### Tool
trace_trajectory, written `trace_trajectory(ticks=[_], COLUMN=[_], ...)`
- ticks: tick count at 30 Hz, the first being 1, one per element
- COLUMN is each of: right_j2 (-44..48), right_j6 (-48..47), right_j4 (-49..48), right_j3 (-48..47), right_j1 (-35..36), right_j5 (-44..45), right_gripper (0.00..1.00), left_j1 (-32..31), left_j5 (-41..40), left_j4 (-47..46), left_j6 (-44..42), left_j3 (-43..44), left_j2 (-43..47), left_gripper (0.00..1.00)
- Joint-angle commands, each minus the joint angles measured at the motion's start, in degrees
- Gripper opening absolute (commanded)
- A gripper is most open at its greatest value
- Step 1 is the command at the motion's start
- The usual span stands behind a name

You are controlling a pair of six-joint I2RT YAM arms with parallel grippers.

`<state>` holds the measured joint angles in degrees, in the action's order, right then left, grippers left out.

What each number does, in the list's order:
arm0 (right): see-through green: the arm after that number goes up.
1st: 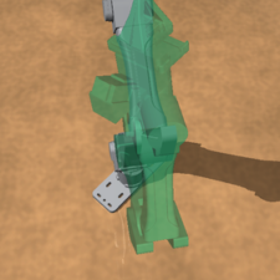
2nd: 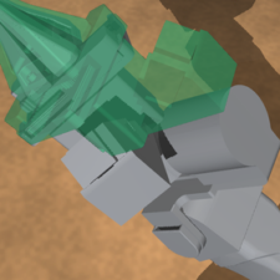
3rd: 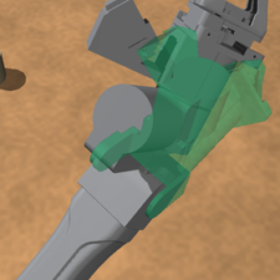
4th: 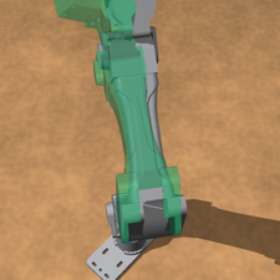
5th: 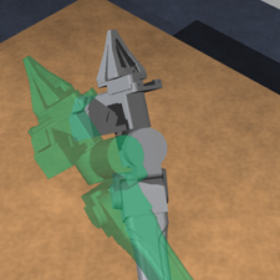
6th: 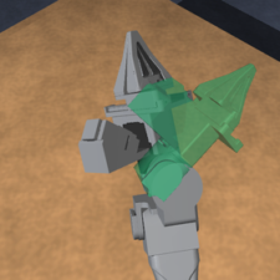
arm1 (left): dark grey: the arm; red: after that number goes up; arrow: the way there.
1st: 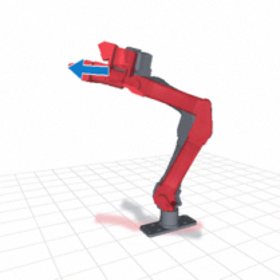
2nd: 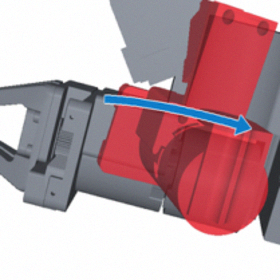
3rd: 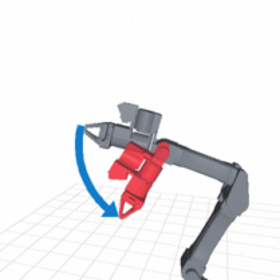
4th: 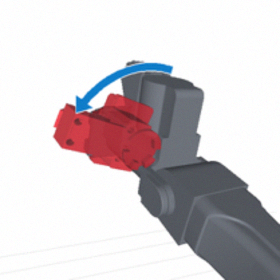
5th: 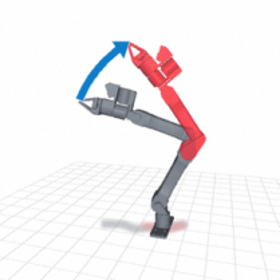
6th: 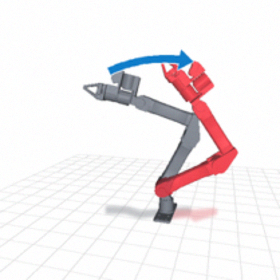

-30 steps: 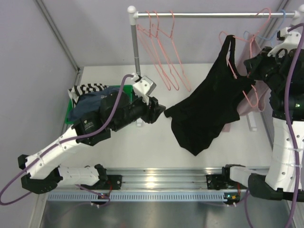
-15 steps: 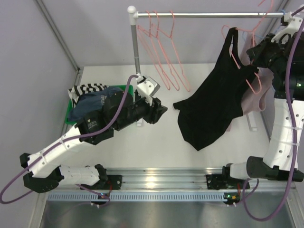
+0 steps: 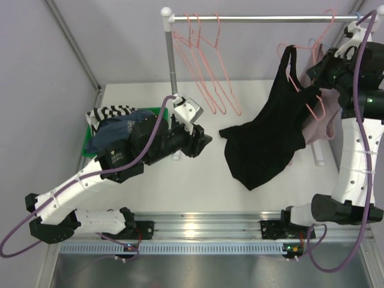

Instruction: Place the tank top on the hanger

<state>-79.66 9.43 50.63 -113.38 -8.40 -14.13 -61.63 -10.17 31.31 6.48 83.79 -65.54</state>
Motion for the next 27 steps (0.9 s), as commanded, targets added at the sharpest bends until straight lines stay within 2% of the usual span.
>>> trace_trajectory(ticks=[1,4,6,7,9,10,13,14,16,22,25,27], right_j2=[2.7,4.5,5.2,5.7,5.8,5.7,5.6,5.5,6.0,11.1,14.9,18.0], right_j6=[-0.8,-1.0,-0.7,-0.6,-0.6,-0.6,-0.4,-0.1,0.2,1.4,2.3,3.1], right_j4=[-2.6,-3.2,-3.3,-3.4,-2.9,-2.0,-0.4,0.9,2.2,4.2,4.1,2.7], right_j3=[2.2,4.9,6.1,6.2,5.6,5.2,3.4,2.5,1.9,2.7,5.6,10.8], right_j1=[-0.8,-0.8,-0.8,-0.8,-0.8,-0.8,-0.8,-0.8,-0.8,-0.8,-0.7,-0.6], right_j5=[0.9,1.7,1.7,1.7,2.2,2.3,3.1,3.8,3.9,2.8,-0.9,-3.0], right_gripper=[0.00,0.00,0.06,0.14,0.24,0.34,0.45,0.53,0.62,0.70,0.71,0.72], left_j1=[0.0,0.0,0.0,0.0,0.0,0.0,0.0,0.1,0.0,0.1,0.0,0.0], left_j5=[1.1,1.3,1.1,0.6,0.0,-0.5,-1.5,-2.1,-2.8,-4.5,-5.3,-5.9], left_j4=[-1.2,-0.2,0.2,0.1,0.1,0.0,-1.0,-1.2,-1.3,-0.4,0.0,0.3], left_j6=[0.0,0.7,0.9,0.9,1.1,1.2,1.7,2.1,2.2,2.7,2.8,3.0], left_j3=[1.0,0.8,0.2,0.1,-0.4,-0.5,-1.5,-1.7,-2.0,-1.6,-1.7,-1.9], left_j2=[0.2,0.8,1.4,1.6,1.9,2.1,2.7,2.9,3.2,3.3,3.2,3.4], left_gripper=[0.52,0.52,0.52,0.52,0.53,0.53,0.53,0.53,0.53,0.54,0.54,0.54])
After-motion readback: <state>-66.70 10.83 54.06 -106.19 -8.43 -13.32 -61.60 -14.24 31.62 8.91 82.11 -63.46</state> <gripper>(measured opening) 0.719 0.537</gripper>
